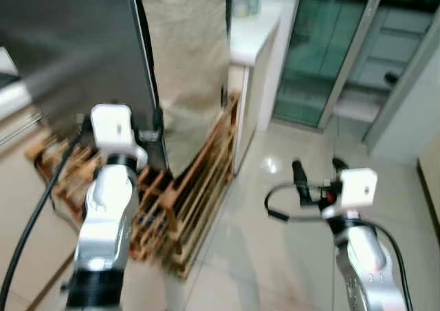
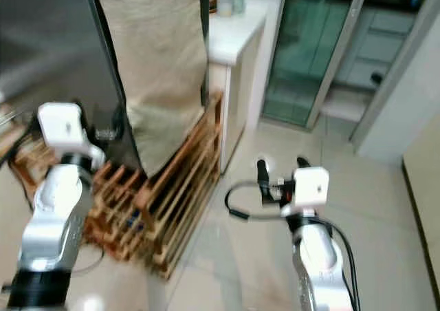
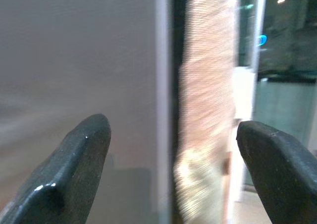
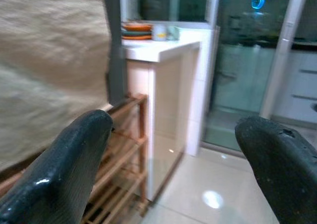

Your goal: Restocking fridge

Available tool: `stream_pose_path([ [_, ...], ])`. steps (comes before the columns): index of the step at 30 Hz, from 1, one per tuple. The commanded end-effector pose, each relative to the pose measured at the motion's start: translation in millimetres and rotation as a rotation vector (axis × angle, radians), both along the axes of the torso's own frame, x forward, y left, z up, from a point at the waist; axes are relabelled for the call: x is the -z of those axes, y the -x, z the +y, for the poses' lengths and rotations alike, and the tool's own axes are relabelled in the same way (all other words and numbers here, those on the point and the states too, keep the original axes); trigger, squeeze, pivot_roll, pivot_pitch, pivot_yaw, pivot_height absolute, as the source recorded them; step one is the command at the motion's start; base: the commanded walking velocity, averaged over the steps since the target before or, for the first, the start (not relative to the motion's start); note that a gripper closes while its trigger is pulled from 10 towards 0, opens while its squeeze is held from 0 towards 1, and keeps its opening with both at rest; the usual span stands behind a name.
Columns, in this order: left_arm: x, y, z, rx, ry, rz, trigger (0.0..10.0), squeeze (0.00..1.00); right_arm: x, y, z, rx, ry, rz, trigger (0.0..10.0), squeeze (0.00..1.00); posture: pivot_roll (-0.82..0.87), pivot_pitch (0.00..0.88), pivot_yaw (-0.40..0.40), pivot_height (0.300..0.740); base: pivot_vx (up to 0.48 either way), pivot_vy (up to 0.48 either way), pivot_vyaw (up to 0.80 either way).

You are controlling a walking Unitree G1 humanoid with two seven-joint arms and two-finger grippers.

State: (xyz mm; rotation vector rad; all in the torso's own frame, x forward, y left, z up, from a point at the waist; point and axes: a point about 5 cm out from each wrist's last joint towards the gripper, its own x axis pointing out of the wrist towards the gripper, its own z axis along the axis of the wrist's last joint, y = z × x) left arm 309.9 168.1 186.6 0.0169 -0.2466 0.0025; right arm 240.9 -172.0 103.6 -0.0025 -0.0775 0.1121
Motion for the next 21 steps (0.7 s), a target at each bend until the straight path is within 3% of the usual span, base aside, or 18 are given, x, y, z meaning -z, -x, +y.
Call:
stream_pose_path([
  [1,-2.2,-5.1,0.0,0.02,0.011,0.011,10.0,0.0,-1.3,-0.6,-0.5,0.002,0.003,-0.008,10.0,0.0,-0.09,0.0,0.019,0.74,0.0,0.0,0.0],
  [4,-12.5,-16.4,7.5,0.005,0.015,0.002,10.0,0.0,-0.3,-0.3,-0.8,0.002,0.002,-0.005,10.0,0.0,-0.09,0.0,0.019,0.74,0.0,0.0,0.0],
  [8,-6.8,-29.1,3.7,0.034,0.0,0.057,10.0,0.0,2.2,0.3,1.2,-0.007,0.0,0.001,10.0,0.0,-0.09,0.0,0.022,0.74,0.0,0.0,0.0],
  [13,3.8,-34.5,19.8,-0.107,0.003,0.101,10.0,0.0,2.0,0.2,2.3,-0.01,-0.001,-0.004,10.0,0.0,-0.1,0.0,0.036,0.74,0.0,0.0,0.0],
  [16,19.7,-22.2,28.1,-0.107,-0.011,0.135,10.0,0.0,1.7,0.9,0.2,0.002,-0.003,-0.009,10.0,0.0,-0.11,0.0,0.04,0.74,0.0,0.0,0.0],
  [21,43.2,13.0,38.6,-0.077,-0.021,0.154,10.0,0.0,0.8,7.2,-2.4,0.011,-0.005,-0.014,10.0,0.0,-0.1,0.0,0.035,0.74,0.0,0.0,0.0],
])
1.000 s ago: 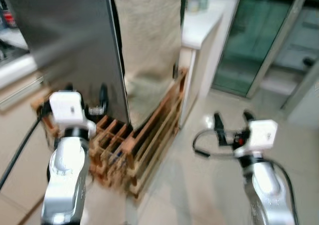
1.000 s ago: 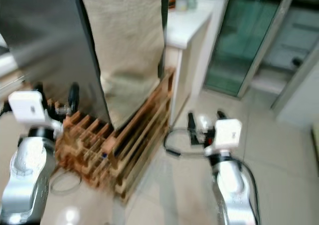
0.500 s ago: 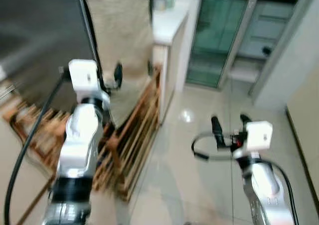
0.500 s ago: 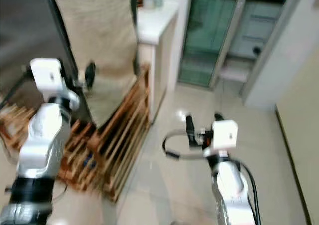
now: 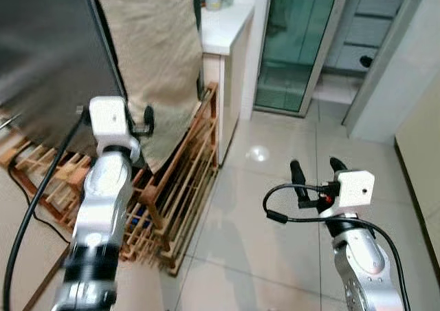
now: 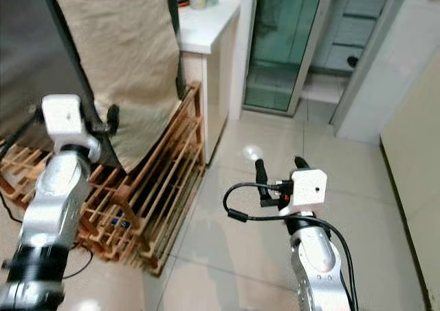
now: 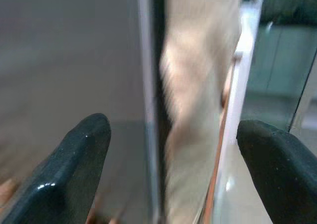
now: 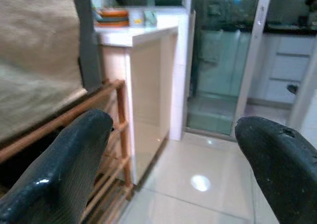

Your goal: Restocking fridge

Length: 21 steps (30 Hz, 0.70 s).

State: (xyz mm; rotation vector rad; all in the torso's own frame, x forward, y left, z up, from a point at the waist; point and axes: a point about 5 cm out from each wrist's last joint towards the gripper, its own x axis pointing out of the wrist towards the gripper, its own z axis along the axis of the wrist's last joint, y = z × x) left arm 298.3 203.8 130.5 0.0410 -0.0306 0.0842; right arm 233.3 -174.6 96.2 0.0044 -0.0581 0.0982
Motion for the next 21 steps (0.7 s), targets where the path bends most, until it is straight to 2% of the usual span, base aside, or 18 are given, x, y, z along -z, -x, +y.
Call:
stream_pose_path([
  [1,-7.3,12.5,6.6,0.0,-0.023,-0.07,10.0,0.0,-4.5,1.7,-0.8,-0.002,0.002,-0.026,10.0,0.0,-0.1,0.0,0.035,0.74,0.0,0.0,0.0],
  [2,-7.3,12.5,6.6,0.0,-0.023,-0.07,10.0,0.0,-4.5,1.7,-0.8,-0.002,0.002,-0.026,10.0,0.0,-0.1,0.0,0.035,0.74,0.0,0.0,0.0],
  [4,-2.8,23.8,7.8,-0.015,-0.009,-0.071,10.0,0.0,-3.7,2.3,-1.5,-0.001,0.002,-0.024,10.0,0.0,-0.09,0.0,0.035,0.74,0.0,0.0,0.0],
  [5,-3.1,32.0,4.0,0.0,-0.006,-0.085,10.0,0.0,-4.0,2.4,-1.6,0.001,0.001,-0.025,10.0,0.0,-0.09,0.0,0.033,0.74,0.0,0.0,0.0],
  [6,-3.0,45.1,-2.9,0.025,0.033,-0.105,10.0,0.0,-5.0,3.1,-2.0,0.012,-0.004,-0.03,10.0,0.0,-0.09,0.0,0.032,0.74,0.0,0.0,0.0],
  [7,-2.1,59.2,-12.5,0.083,0.005,-0.103,10.0,0.0,-6.9,5.2,-1.7,0.019,-0.008,-0.036,10.0,0.0,-0.09,0.0,0.03,0.74,0.0,0.0,0.0],
  [8,-2.1,59.2,-12.5,0.083,0.005,-0.103,10.0,0.0,-6.9,5.2,-1.7,0.019,-0.008,-0.036,10.0,0.0,-0.09,0.0,0.03,0.74,0.0,0.0,0.0],
  [9,-5.5,81.8,-22.3,0.163,-0.065,-0.135,10.0,0.0,-10.3,14.1,-0.8,0.019,-0.005,-0.049,10.0,0.0,-0.08,0.0,0.03,0.74,0.0,0.0,0.0],
  [11,-4.4,85.2,-20.5,0.156,-0.077,-0.122,10.0,0.0,-10.7,18.8,-0.9,0.019,-0.001,-0.049,10.0,0.0,-0.08,0.0,0.03,0.74,0.0,0.0,0.0],
  [13,-1.9,83.9,-7.9,0.046,-0.04,-0.094,10.0,0.0,-9.2,23.4,-3.5,0.045,0.003,-0.04,10.0,0.0,-0.08,0.0,0.024,0.74,0.0,0.0,0.0],
  [14,-2.8,83.0,-6.5,0.028,-0.037,-0.099,10.0,0.0,-9.1,23.6,-5.2,0.058,0.009,-0.04,10.0,0.0,-0.08,0.0,0.021,0.74,0.0,0.0,0.0],
  [17,-6.6,82.9,-8.6,0.05,-0.026,-0.15,10.0,0.0,-5.1,25.6,-12.1,0.074,0.031,-0.047,10.0,0.0,-0.08,0.0,0.014,0.74,0.0,0.0,0.0],
  [19,1.9,94.6,6.0,0.071,-0.081,-0.136,10.0,0.0,-5.1,34.6,-15.7,0.058,0.052,-0.037,10.0,0.0,-0.08,0.0,0.005,0.74,0.0,0.0,0.0],
  [21,23.8,108.0,26.9,0.052,-0.125,-0.066,10.0,0.0,-1.0,43.6,-19.5,0.043,0.069,0.001,10.0,0.0,-0.08,0.0,0.001,0.74,0.0,0.0,0.0],
])
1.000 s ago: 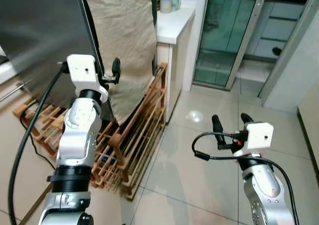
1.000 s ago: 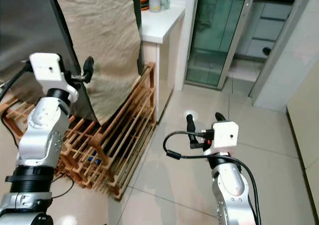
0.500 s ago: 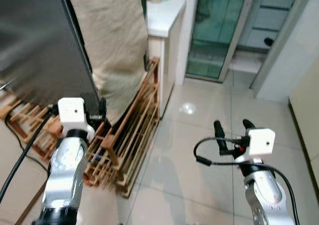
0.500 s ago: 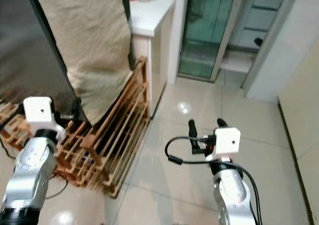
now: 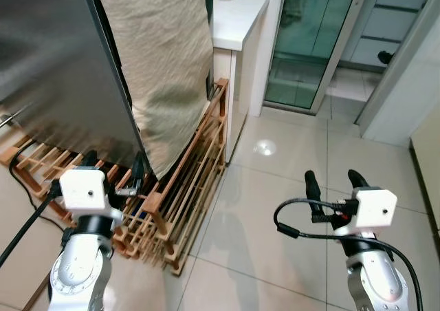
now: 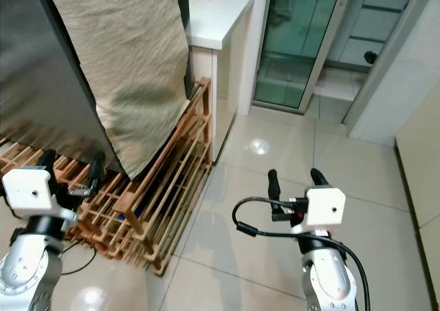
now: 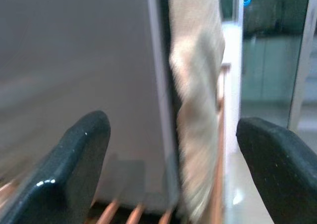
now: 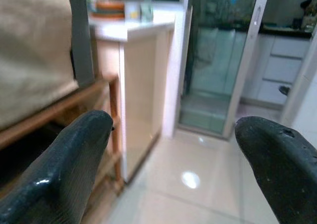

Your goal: Restocking fridge

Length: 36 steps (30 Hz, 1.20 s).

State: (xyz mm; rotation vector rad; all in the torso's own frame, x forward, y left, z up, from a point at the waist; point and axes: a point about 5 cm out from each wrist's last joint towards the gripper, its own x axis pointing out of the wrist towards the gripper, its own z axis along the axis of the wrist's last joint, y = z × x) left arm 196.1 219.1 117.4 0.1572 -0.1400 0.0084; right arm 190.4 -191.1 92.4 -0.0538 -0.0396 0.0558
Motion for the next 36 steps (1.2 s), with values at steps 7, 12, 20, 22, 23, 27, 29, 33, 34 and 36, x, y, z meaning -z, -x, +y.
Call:
stream_pose_path([
  [7,18.9,-3.3,2.7,-0.026,0.008,0.053,10.0,0.0,0.0,-13.0,-4.8,0.009,0.016,-0.009,10.0,0.0,-0.08,0.0,-0.004,0.74,0.0,0.0,0.0],
  [12,16.7,-21.0,9.3,-0.066,0.092,0.021,10.0,0.0,-2.5,-29.5,4.1,-0.004,-0.011,-0.036,10.0,0.0,-0.08,0.0,0.009,0.74,0.468,0.0,0.0],
  [20,0.4,-34.3,-6.2,-0.114,0.138,-0.027,10.0,0.0,-5.1,-19.2,-0.6,-0.011,-0.019,-0.063,10.0,0.0,-0.08,0.0,0.018,0.74,0.416,0.148,0.0],
  [22,-11.9,-34.9,-10.5,-0.123,0.141,-0.051,10.0,0.0,-5.2,-19.1,-0.9,-0.015,-0.018,-0.064,10.0,0.0,-0.08,0.0,0.016,0.74,0.369,0.306,0.0],
  [23,-14.9,-34.9,-11.4,-0.128,0.14,-0.059,10.0,0.0,-5.4,-19.4,-1.2,-0.018,-0.017,-0.065,10.0,0.0,-0.08,0.0,0.016,0.74,0.36,0.315,0.0],
  [27,-17.3,-34.6,-10.1,-0.168,0.117,-0.074,10.0,0.0,-6.0,-20.7,-1.2,-0.028,-0.012,-0.068,10.0,0.0,-0.08,0.0,0.016,0.74,0.169,0.171,0.0],
  [29,-19.8,-37.6,-10.7,-0.175,0.119,-0.078,10.0,0.0,-5.8,-31.5,4.1,-0.034,-0.014,-0.068,10.0,0.0,-0.08,0.0,0.015,0.74,0.0,0.0,0.0],
  [33,-35.6,-48.5,-7.4,-0.208,0.119,-0.109,10.0,0.0,-6.4,-36.5,11.6,-0.065,-0.022,-0.059,10.0,0.0,-0.08,0.0,0.014,0.74,0.0,0.0,0.0],
  [34,-35.6,-48.5,-7.4,-0.208,0.119,-0.109,10.0,0.0,-6.4,-36.5,11.6,-0.065,-0.022,-0.059,10.0,0.0,-0.08,0.0,0.014,0.74,0.0,0.0,0.0],
  [36,-38.4,-50.9,-3.2,-0.219,0.113,-0.109,10.0,0.0,-5.9,-36.5,13.0,-0.07,-0.022,-0.056,10.0,0.0,-0.08,0.0,0.013,0.74,0.0,0.0,0.0],
])
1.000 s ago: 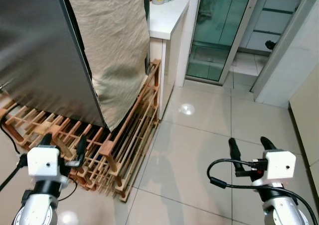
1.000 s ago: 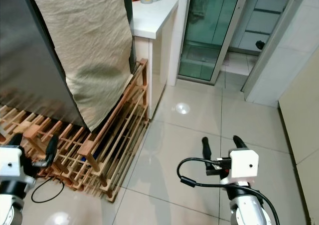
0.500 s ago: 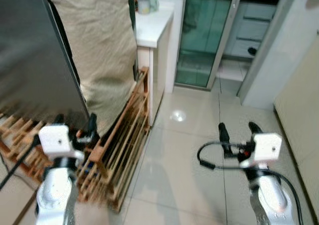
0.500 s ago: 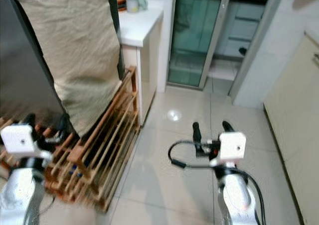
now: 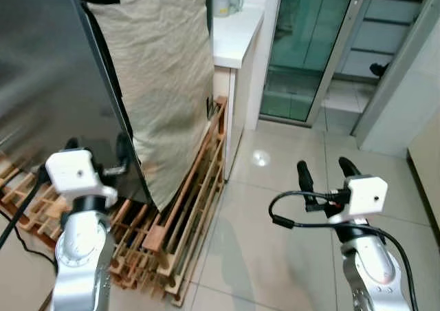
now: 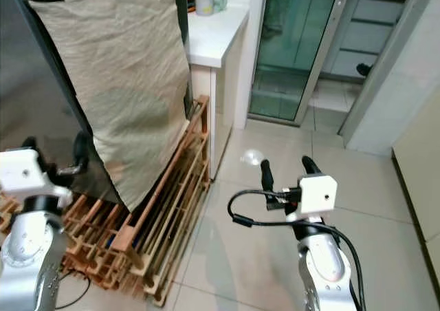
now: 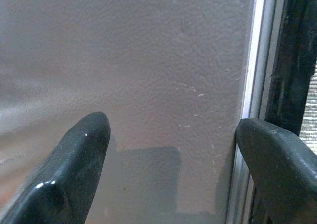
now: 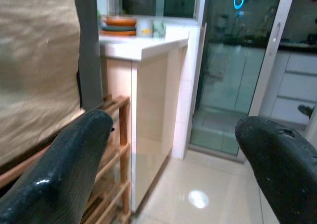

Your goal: Restocking fridge

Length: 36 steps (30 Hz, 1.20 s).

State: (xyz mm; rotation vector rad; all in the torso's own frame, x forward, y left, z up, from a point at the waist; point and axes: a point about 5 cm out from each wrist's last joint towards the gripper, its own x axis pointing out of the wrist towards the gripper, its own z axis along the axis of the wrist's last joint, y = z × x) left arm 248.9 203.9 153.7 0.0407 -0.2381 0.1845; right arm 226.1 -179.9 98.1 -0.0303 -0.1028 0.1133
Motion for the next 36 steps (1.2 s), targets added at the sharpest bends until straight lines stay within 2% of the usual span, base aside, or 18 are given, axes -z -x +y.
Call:
stream_pose_path([
  [1,-1.9,1.5,14.0,-0.064,-0.014,0.012,10.0,0.0,0.0,-0.9,2.2,-0.011,0.003,0.005,10.0,0.0,-0.08,0.0,0.013,0.74,0.0,0.0,0.0],
  [6,1.1,1.9,20.4,-0.09,-0.022,0.034,10.0,0.0,-0.2,-3.0,2.8,-0.011,0.004,0.003,10.0,0.0,-0.08,0.0,0.016,0.74,0.0,0.0,0.0],
  [10,4.3,1.3,22.1,-0.062,-0.012,0.053,10.0,0.0,-0.2,-5.7,2.8,-0.012,0.008,0.008,10.0,0.0,-0.08,0.0,0.014,0.74,0.0,0.0,0.0],
  [11,12.8,3.9,17.4,0.066,-0.017,0.071,10.0,0.0,-0.1,-6.6,3.0,-0.013,0.01,0.01,10.0,0.0,-0.07,0.0,0.011,0.74,0.0,0.0,0.0],
  [12,18.1,7.1,16.9,0.123,-0.028,0.083,10.0,0.0,-0.1,-7.0,3.2,-0.013,0.011,0.01,10.0,0.0,-0.07,0.0,0.011,0.74,0.0,0.0,0.0],
  [16,32.3,21.6,33.5,0.159,-0.025,0.138,10.0,0.0,-0.5,-7.7,2.3,-0.017,0.016,0.008,10.0,0.0,-0.06,0.0,0.006,0.74,0.0,0.0,0.0],
  [18,28.3,27.6,34.5,0.185,-0.051,0.127,10.0,0.0,-0.4,-8.0,1.1,-0.018,0.019,0.009,10.0,0.0,-0.06,0.0,0.002,0.74,0.0,0.0,0.0],
  [23,16.9,25.8,28.2,0.221,-0.062,0.075,10.0,0.0,0.7,-9.1,1.6,-0.028,0.022,0.013,10.0,0.0,-0.05,0.0,-0.007,0.74,0.0,0.0,0.0],
  [27,-3.8,16.7,10.7,0.277,-0.019,-0.007,10.0,0.0,0.4,-11.9,4.1,-0.036,0.018,0.01,10.0,0.0,-0.04,0.0,-0.007,0.74,0.0,0.0,0.0],
  [30,-12.4,17.0,-1.8,0.365,0.098,-0.032,10.0,0.0,1.6,-12.5,3.6,-0.042,0.015,0.017,10.0,0.0,-0.04,0.0,-0.009,0.74,0.0,0.0,0.0],
  [33,-23.9,19.6,-10.6,0.443,0.09,-0.054,10.0,0.0,7.0,-11.5,-1.3,-0.039,0.026,0.039,10.0,0.0,-0.04,0.0,-0.01,0.74,0.0,0.0,0.0],
  [36,-27.6,18.6,-14.6,0.473,0.103,-0.066,10.0,0.0,9.7,-11.7,-3.5,-0.037,0.034,0.048,10.0,0.0,-0.04,0.0,-0.009,0.74,0.0,0.0,0.0],
])
